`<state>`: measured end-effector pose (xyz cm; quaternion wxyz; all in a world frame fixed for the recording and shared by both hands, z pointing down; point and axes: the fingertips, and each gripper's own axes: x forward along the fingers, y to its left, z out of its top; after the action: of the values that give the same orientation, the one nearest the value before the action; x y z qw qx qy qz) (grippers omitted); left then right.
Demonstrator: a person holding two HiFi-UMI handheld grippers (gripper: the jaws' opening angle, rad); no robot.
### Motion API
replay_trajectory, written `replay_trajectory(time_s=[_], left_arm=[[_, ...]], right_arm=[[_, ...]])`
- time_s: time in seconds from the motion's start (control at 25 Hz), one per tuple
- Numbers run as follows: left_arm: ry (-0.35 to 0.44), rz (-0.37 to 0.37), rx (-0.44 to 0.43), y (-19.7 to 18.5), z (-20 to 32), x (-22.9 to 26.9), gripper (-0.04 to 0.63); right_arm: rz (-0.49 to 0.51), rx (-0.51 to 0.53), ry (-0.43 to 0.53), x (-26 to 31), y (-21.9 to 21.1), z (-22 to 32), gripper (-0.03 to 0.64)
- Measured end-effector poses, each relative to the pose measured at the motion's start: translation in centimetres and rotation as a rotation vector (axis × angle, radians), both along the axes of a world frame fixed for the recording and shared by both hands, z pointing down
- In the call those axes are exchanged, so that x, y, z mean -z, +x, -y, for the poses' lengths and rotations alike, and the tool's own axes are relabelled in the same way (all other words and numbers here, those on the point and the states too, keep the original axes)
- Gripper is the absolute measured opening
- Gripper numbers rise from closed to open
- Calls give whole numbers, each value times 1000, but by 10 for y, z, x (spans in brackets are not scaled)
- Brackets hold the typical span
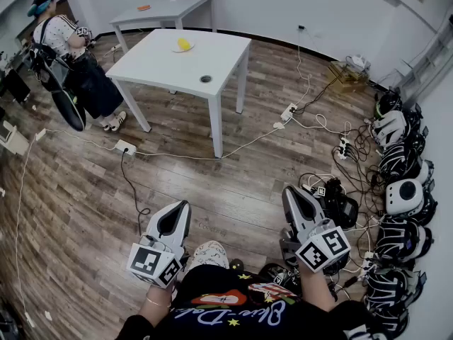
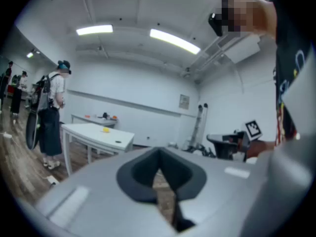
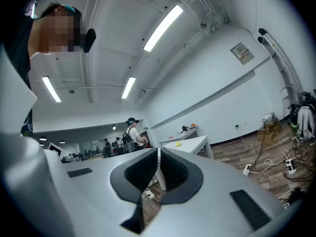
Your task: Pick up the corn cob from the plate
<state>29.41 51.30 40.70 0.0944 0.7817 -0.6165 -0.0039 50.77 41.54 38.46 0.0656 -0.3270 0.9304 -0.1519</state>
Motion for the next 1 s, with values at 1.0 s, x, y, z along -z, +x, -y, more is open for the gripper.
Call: replay_trajectory(time_s=[1.0], left_arm=[[73, 1, 139, -174, 299, 23, -5]], right_arm=[[85, 220, -19, 19, -220, 325, 17]])
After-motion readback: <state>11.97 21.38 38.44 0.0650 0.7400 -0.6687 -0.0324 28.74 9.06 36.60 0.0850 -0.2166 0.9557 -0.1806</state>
